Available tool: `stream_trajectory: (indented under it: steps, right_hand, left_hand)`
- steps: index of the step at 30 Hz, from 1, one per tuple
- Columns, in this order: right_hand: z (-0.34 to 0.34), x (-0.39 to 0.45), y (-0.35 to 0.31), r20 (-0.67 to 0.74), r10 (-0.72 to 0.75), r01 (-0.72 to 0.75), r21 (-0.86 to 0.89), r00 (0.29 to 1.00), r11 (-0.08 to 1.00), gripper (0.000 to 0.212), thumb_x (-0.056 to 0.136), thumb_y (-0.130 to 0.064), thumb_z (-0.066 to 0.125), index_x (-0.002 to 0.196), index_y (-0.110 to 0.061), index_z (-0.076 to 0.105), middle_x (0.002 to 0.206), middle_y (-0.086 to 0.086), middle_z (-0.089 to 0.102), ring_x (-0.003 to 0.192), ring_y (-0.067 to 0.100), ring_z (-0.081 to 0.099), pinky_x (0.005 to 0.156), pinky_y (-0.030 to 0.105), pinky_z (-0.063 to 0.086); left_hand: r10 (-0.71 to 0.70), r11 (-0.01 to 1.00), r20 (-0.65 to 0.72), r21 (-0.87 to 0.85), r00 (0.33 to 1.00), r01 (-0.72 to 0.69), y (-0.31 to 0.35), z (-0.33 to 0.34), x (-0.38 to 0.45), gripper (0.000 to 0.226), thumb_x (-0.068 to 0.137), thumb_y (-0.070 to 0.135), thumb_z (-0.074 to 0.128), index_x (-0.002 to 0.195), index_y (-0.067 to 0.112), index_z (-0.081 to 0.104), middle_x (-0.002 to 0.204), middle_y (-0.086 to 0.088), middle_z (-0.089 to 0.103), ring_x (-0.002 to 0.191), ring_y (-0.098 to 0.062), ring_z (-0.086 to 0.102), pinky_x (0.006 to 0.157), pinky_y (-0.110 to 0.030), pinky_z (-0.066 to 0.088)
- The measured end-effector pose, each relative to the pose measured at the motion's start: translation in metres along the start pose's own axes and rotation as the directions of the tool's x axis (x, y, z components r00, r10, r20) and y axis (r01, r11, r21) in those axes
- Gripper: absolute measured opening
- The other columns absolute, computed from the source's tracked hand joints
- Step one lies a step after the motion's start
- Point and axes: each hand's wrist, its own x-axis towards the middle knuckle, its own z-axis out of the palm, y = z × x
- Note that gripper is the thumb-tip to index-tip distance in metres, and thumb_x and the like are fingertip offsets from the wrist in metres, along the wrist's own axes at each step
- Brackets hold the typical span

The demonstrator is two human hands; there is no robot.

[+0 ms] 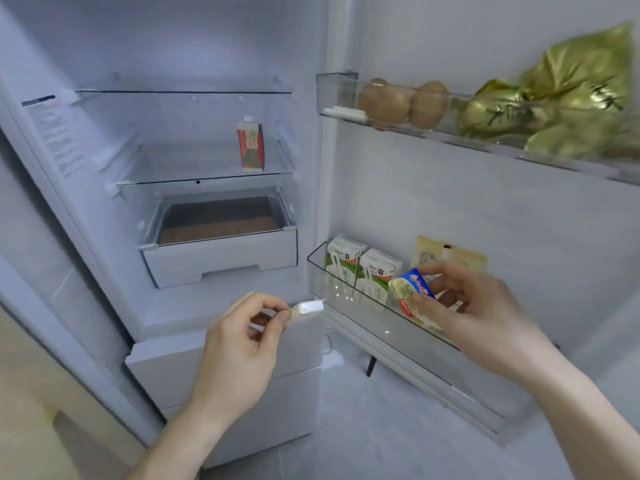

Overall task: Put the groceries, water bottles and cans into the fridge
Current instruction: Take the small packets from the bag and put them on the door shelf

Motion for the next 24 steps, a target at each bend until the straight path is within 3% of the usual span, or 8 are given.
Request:
stream_trajectory:
  steps: [6,12,16,24]
  right_hand:
    - [-0.026,0.024,0.03,-0.005,0.093,-0.092,-0.228,0.996,0.969,0.007,0.087,-0.041,0.075,0.089,-0.04,0.068,0.081,-0.019,0.07,0.067,0.0,0.063,0.064,0.023,0.051]
    - [-0.01,0.053,0.053,0.155,0.166,-0.083,-0.437,0.974,0.896,0.004,0.088,-0.037,0.069,0.087,-0.034,0.066,0.081,-0.016,0.07,0.078,0.005,0.066,0.076,0.036,0.058]
    - [-0.003,0.06,0.062,0.216,0.181,-0.041,-0.529,0.959,0.848,0.008,0.093,-0.029,0.059,0.087,-0.03,0.064,0.082,-0.013,0.068,0.082,0.011,0.064,0.072,0.03,0.054]
    - [0.01,0.064,0.064,0.223,0.24,-0.066,-0.589,0.945,0.805,0.012,0.099,-0.02,0.052,0.094,-0.023,0.064,0.096,-0.004,0.068,0.067,0.011,0.06,0.06,0.024,0.047]
  left_hand:
    - [0.087,0.996,0.034,0.007,0.996,-0.087,0.021,0.033,0.02,0.022,0.091,0.008,0.071,0.083,0.029,0.066,0.085,0.009,0.07,0.078,-0.016,0.069,0.066,-0.027,0.053]
    - [0.09,0.996,0.012,0.023,0.996,-0.09,0.028,0.062,0.026,0.022,0.091,0.009,0.071,0.083,0.029,0.067,0.084,0.011,0.069,0.078,-0.016,0.067,0.066,-0.025,0.051]
    - [0.074,0.997,-0.002,0.026,0.997,-0.074,0.025,0.07,0.023,0.023,0.09,0.007,0.071,0.083,0.028,0.067,0.086,0.011,0.069,0.079,-0.014,0.068,0.065,-0.027,0.051]
    - [0.104,0.994,0.035,0.024,0.994,-0.105,0.022,0.064,0.033,0.023,0.09,0.007,0.071,0.083,0.029,0.067,0.087,0.013,0.068,0.081,-0.014,0.067,0.067,-0.025,0.051]
